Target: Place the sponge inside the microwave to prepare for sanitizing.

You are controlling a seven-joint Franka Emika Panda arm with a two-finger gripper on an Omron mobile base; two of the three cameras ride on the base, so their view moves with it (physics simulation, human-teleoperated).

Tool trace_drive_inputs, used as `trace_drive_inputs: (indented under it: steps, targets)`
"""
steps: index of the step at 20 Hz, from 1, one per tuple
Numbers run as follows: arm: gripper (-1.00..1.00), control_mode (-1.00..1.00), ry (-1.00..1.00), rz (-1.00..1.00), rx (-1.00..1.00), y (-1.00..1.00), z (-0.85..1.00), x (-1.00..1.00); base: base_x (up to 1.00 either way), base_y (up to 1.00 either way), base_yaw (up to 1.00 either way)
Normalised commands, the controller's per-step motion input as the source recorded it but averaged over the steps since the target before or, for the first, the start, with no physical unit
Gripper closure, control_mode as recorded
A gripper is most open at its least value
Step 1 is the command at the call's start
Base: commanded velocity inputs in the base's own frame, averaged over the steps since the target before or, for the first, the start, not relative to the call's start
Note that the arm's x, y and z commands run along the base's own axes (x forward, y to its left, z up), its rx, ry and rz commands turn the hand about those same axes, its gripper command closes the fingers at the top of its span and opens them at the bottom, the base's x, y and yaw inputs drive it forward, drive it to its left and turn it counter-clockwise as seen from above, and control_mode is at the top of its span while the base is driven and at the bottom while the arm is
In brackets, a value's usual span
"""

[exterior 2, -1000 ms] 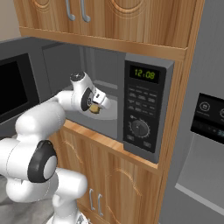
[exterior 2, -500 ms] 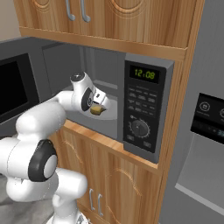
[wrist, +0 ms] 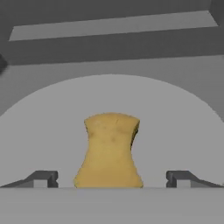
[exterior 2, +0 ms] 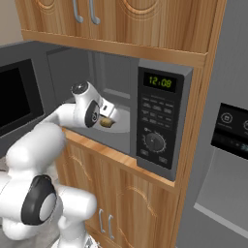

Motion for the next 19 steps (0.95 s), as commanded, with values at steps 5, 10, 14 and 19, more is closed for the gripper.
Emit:
trace_drive_inputs:
  steps: [5, 10, 14, 19]
  targets:
    - [-1.0, -1.0, -0.06, 0.02, -0.11, 0.01, 0.46, -0.99, 0.0, 0.0, 0.0]
    - [-1.0, -1.0, -0.01, 0.03, -0.08, 0.02, 0.55, -1.0, 0.0, 0.0, 0.0]
    - [-1.0, -1.0, 0.01, 0.05, 0.01, 0.01, 0.58, -1.0, 0.0, 0.0, 0.0]
    - [-1.0, -1.0, 0.03, 0.08, 0.12, 0.01, 0.29, -0.79, 0.0, 0.0, 0.0]
